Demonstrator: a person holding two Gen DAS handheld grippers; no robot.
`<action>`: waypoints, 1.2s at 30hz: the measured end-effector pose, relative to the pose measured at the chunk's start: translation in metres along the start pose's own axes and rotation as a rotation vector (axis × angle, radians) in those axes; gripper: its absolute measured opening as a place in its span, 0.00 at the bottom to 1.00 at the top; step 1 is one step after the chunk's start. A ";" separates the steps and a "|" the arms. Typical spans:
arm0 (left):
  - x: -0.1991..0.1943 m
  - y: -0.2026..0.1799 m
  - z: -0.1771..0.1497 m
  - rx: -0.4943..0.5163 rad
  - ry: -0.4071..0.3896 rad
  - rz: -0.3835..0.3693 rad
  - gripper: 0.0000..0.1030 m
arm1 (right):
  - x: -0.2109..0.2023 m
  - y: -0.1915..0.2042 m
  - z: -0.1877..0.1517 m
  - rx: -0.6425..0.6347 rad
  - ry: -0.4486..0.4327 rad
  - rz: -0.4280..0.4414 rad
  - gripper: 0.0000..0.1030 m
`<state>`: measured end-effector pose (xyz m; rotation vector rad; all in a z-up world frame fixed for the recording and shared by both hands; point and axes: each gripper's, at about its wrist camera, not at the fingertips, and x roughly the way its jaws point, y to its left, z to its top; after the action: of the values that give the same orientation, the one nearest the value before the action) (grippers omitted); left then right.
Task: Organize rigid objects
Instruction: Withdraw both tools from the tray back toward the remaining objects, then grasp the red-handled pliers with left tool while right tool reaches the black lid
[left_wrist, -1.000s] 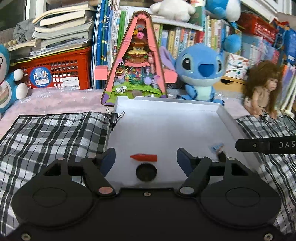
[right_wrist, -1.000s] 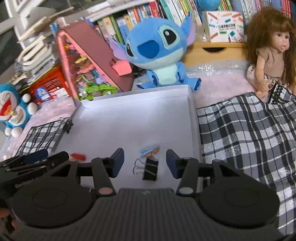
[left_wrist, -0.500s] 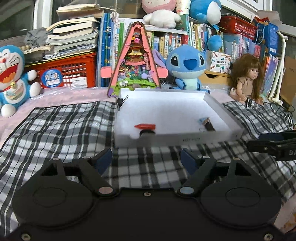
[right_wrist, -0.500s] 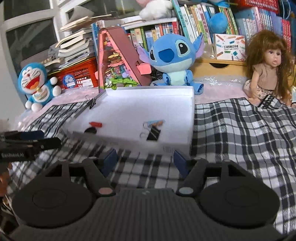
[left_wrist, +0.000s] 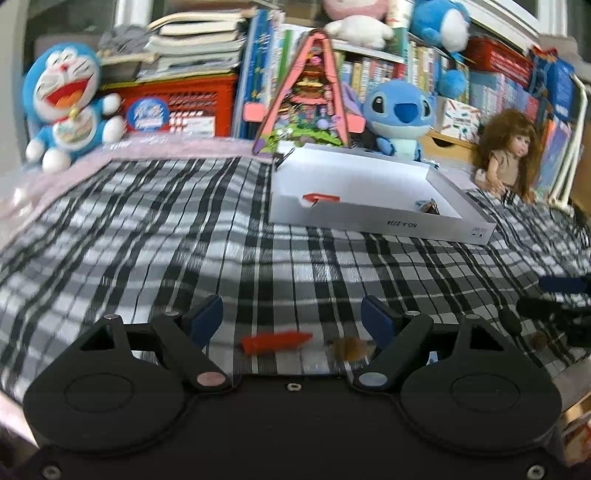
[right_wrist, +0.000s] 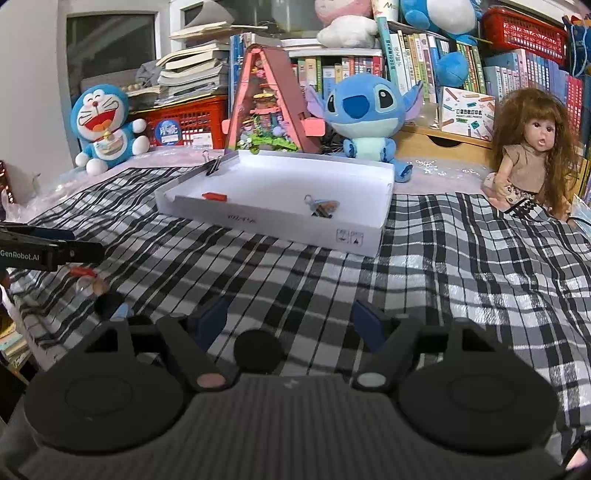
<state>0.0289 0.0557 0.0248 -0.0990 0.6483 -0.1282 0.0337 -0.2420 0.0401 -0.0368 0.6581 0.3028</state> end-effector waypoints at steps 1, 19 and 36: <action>0.001 0.001 0.000 -0.015 0.002 -0.003 0.78 | 0.000 0.001 -0.002 -0.001 0.000 0.000 0.82; 0.010 0.000 -0.010 -0.107 0.015 0.062 0.47 | 0.005 0.018 -0.024 -0.004 -0.012 -0.079 0.82; 0.008 -0.013 -0.014 -0.050 -0.001 0.032 0.14 | 0.004 0.032 -0.020 -0.010 0.013 0.015 0.35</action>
<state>0.0256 0.0412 0.0106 -0.1363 0.6516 -0.0807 0.0156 -0.2130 0.0231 -0.0437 0.6704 0.3203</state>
